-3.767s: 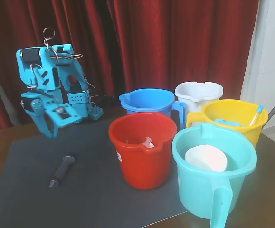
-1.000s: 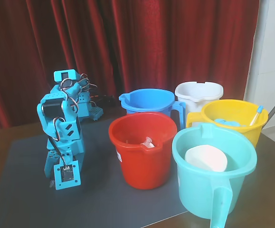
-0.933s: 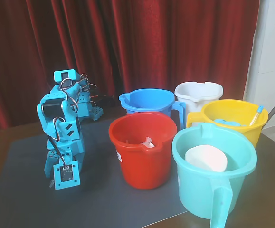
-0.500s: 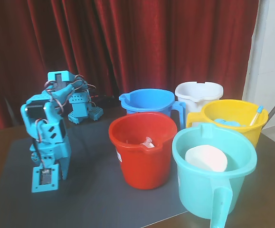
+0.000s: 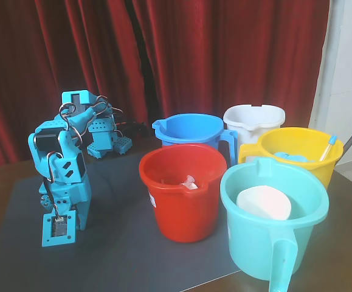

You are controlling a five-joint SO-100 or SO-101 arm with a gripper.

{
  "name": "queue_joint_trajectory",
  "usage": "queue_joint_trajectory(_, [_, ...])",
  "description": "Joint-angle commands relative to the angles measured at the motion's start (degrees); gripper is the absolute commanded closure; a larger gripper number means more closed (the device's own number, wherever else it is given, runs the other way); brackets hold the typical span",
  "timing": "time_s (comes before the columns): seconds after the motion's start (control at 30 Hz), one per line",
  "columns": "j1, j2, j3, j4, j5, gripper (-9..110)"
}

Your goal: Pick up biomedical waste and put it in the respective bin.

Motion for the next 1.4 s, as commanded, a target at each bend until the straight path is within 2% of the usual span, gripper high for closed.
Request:
queue_joint_trajectory(0.0, [-1.14,0.79,-0.7,-1.05,0.09,102])
queue_joint_trajectory(0.1, [-1.23,0.88,-4.13,1.05,-1.58,102])
queue_joint_trajectory(0.33, [-1.23,0.44,-28.48,22.5,-3.43,102])
queue_joint_trajectory(0.4, [-1.23,0.44,-31.29,23.64,-3.87,102])
queue_joint_trajectory(0.57, [-3.52,0.35,-29.36,23.64,-6.68,102])
queue_joint_trajectory(0.67, [-3.16,0.18,-29.0,23.64,-12.57,101])
queue_joint_trajectory(0.83, [-2.72,1.14,-19.69,23.64,-21.01,90])
queue_joint_trajectory(0.97, [-1.58,2.2,-13.45,23.64,-25.84,88])
queue_joint_trajectory(1.37, [0.44,18.81,2.11,23.64,-26.37,87])
